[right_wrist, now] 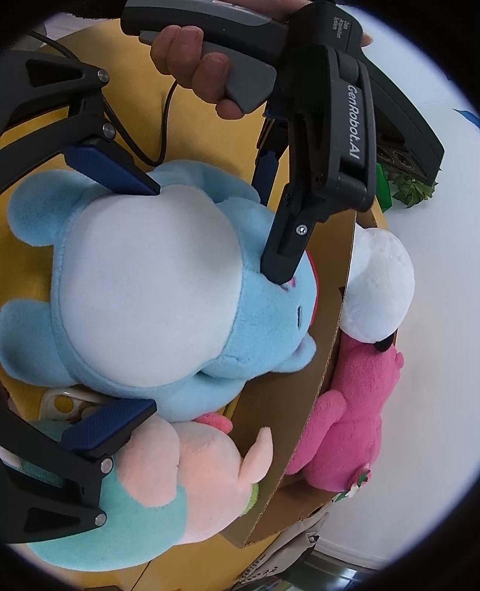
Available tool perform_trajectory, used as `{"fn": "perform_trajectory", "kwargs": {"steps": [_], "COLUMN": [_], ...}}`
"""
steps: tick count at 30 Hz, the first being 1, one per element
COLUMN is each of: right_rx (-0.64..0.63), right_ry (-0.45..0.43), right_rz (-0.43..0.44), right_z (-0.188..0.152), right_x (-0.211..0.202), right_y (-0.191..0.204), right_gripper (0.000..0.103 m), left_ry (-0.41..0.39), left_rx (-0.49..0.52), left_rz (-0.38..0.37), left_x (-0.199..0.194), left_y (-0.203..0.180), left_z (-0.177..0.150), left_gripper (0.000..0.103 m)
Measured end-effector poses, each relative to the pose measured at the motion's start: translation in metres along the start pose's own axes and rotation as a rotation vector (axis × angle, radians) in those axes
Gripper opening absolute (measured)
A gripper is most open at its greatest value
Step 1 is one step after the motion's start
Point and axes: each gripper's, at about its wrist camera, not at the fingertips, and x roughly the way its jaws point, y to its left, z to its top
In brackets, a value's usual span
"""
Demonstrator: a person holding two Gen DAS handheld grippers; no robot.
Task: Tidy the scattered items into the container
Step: 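Close both grippers on the blue cat plush's body and lift it, then lower the blue cat into the box beside the panda and open both grippers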
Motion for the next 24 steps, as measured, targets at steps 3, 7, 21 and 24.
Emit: {"fn": "perform_trajectory", "kwargs": {"steps": [3,7,21,24], "right_rx": [-0.003,0.018,0.089,0.093], "right_ry": [0.005,0.006,-0.122,-0.171], "right_rz": [-0.010,0.003,0.069,0.083], "right_z": [-0.002,-0.005,-0.015,-0.011], "right_x": [0.002,-0.002,-0.035,-0.048], "right_y": [0.004,0.005,0.022,0.022], "right_gripper": [0.103,0.093,0.073,0.073], "left_ry": [0.014,0.021,-0.053,-0.082], "left_rx": [0.016,0.052,0.130,0.157], "left_rz": [-0.022,-0.051,-0.033,-0.030], "left_x": [0.000,-0.004,-0.048,-0.062], "left_y": [-0.003,-0.010,-0.032,-0.042], "left_z": [-0.001,-0.001,-0.015,-0.014], "left_gripper": [0.094,0.074,0.052,0.050]}}
